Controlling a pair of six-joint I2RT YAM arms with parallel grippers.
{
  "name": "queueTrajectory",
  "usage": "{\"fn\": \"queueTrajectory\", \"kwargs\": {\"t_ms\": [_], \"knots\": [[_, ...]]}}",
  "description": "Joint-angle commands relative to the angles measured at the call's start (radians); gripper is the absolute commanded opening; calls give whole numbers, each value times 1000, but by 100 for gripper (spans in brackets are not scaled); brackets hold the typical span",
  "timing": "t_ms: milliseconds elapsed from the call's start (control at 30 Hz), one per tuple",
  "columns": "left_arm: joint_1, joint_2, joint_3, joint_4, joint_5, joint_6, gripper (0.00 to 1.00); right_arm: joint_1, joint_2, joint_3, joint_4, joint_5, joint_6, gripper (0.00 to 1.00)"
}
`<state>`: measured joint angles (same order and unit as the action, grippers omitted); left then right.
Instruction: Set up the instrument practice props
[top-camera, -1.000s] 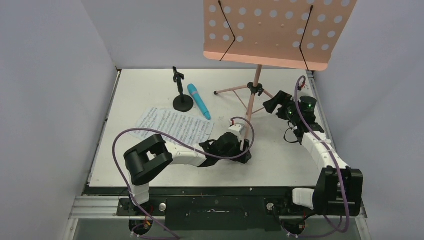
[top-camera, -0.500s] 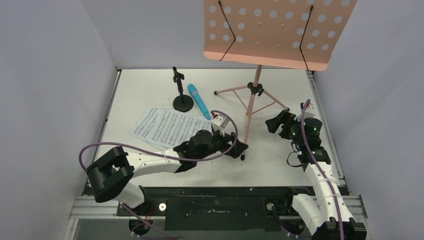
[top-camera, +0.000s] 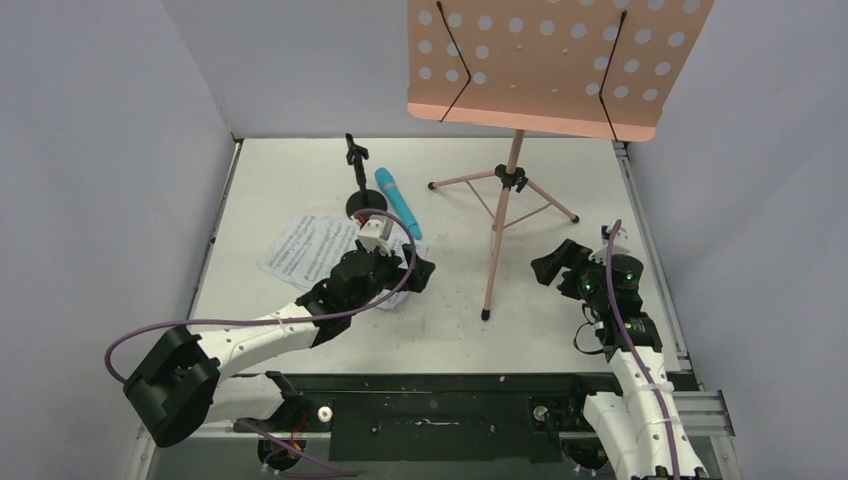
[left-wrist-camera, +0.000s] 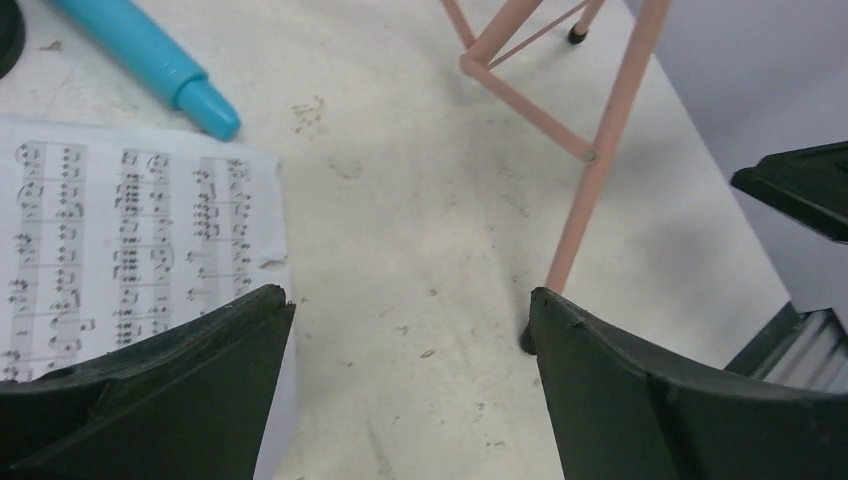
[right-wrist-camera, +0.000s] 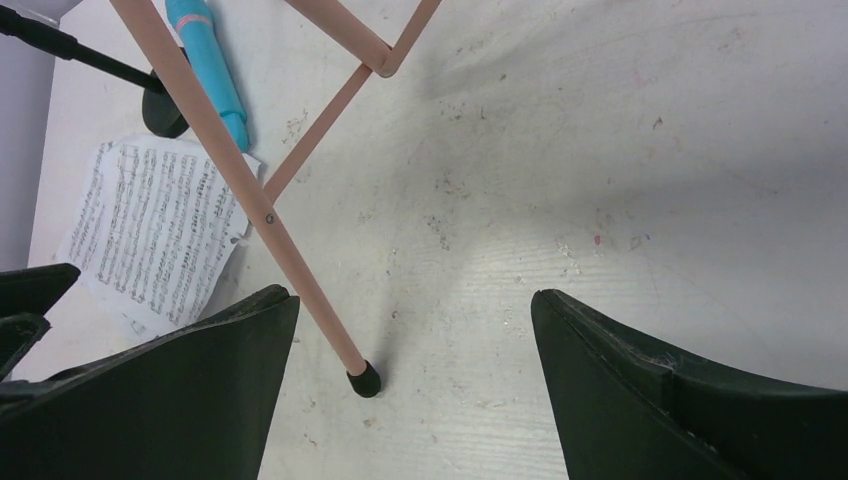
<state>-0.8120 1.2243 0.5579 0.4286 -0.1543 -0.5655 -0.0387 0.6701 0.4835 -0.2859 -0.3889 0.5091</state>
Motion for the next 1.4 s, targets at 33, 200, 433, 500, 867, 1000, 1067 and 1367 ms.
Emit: {"fn": "queueTrajectory", "kwargs": {"t_ms": [33, 200, 433, 500, 867, 1000, 1067, 1367], "knots": [[2, -25, 86, -316, -95, 80, 87, -4, 10, -20, 40, -2, 43, 90], [-46, 43, 205, -615, -265, 121, 82, -5, 33, -36, 66, -18, 63, 90], [-179, 211, 312, -738, -450, 180, 82, -5, 52, -53, 86, -34, 82, 90], [-205, 286, 348, -762, -473, 197, 81, -5, 55, -51, 83, -42, 87, 90], [-246, 498, 435, -813, -573, 222, 70, -5, 12, -56, 65, -65, 91, 90], [-243, 505, 418, -785, -568, 227, 61, -5, 15, -60, 64, -66, 90, 90], [-239, 514, 416, -776, -567, 228, 57, -5, 18, -64, 69, -70, 93, 90], [-237, 518, 439, -763, -567, 239, 24, -5, 13, -53, 76, -92, 108, 90]]}}
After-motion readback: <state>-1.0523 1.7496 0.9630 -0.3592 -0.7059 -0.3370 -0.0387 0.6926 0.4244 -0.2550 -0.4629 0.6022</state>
